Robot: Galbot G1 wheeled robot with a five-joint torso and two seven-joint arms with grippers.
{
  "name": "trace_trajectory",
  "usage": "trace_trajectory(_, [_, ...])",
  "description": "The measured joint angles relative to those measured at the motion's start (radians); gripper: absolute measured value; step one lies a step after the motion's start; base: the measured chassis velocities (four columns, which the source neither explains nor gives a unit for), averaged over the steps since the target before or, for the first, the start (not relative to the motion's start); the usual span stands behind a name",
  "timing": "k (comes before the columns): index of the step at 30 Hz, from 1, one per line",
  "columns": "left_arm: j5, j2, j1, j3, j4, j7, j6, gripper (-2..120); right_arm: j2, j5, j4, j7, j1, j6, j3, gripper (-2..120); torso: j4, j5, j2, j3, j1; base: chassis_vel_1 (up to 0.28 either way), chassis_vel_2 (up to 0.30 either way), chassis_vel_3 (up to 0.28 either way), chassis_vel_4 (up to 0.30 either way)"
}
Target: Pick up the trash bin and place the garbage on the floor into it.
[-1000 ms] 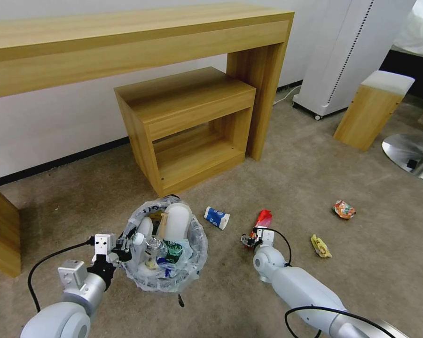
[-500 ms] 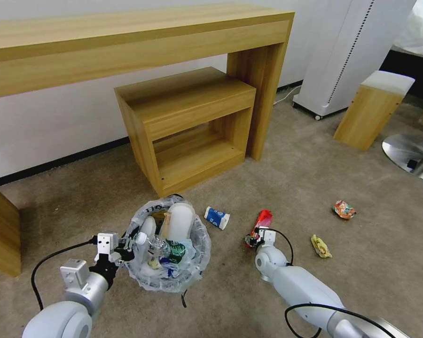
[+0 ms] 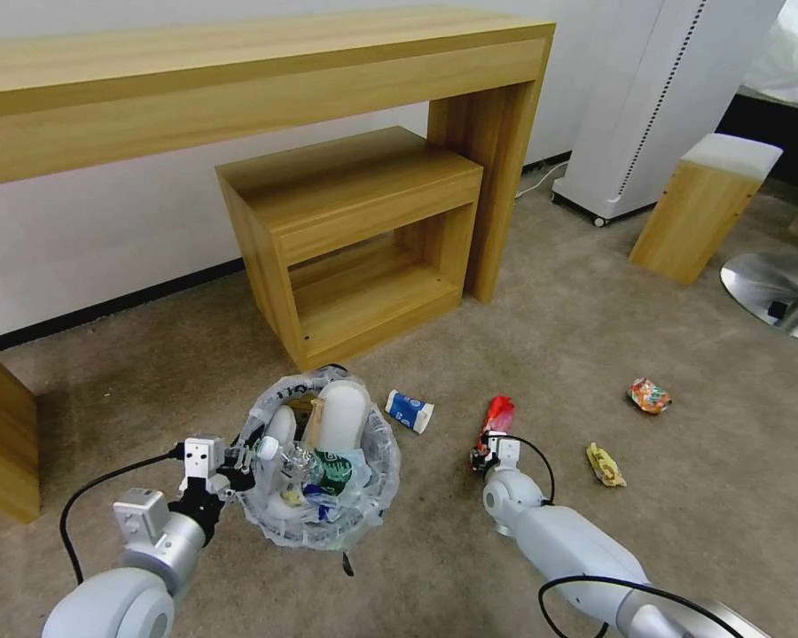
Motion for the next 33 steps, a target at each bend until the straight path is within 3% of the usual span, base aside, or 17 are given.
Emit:
trace_trajectory(6, [0.001, -0.008, -0.004, 0.004, 0.003, 0.000, -0.003, 3, -0.034, -0.008, 0.029, -0.014, -0.023, 0.000, 0.000, 0, -0.0002, 0.0001, 0.000, 0.000, 0.000, 0.000, 0.000, 0.000, 0.000])
trace_trajectory(12, [0.001, -0.005, -0.008, 0.000, 0.013, 0.000, -0.003, 3, -0.081, -0.008, 0.074, -0.038, -0.052, 0.000, 0.001, 0, -0.0002, 0.0003, 0.000, 0.000, 0.000, 0.000, 0.000, 0.000, 0.000])
trace_trajectory(16, [0.001, 0.000, -0.015, -0.003, 0.037, -0.003, -0.003, 3, -0.155, -0.008, 0.136, -0.084, -0.082, 0.045, -0.002, 0, -0.0007, 0.0002, 0.000, 0.000, 0.000, 0.000, 0.000, 0.000, 0.000])
trace_trajectory(20, [0.001, -0.001, -0.023, -0.003, 0.059, -0.007, -0.004, 3, -0.232, 0.013, 0.251, -0.131, -0.107, 0.107, -0.004, 0, -0.0007, -0.0004, 0.000, 0.000, 0.000, 0.000, 0.000, 0.000, 0.000])
trace_trajectory(23, [0.006, -0.004, -0.032, 0.001, 0.082, -0.009, -0.005, 3, -0.311, 0.044, 0.429, -0.170, -0.135, 0.163, -0.002, 0, -0.0002, -0.0005, 0.000, 0.000, 0.000, 0.000, 0.000, 0.000, 0.000])
trace_trajectory(33, [0.012, -0.001, -0.038, 0.010, 0.092, -0.009, -0.005, 3, -0.459, 0.062, 0.796, -0.284, -0.076, 0.257, -0.040, 0, -0.0001, -0.0002, 0.000, 0.000, 0.000, 0.000, 0.000, 0.000, 0.000])
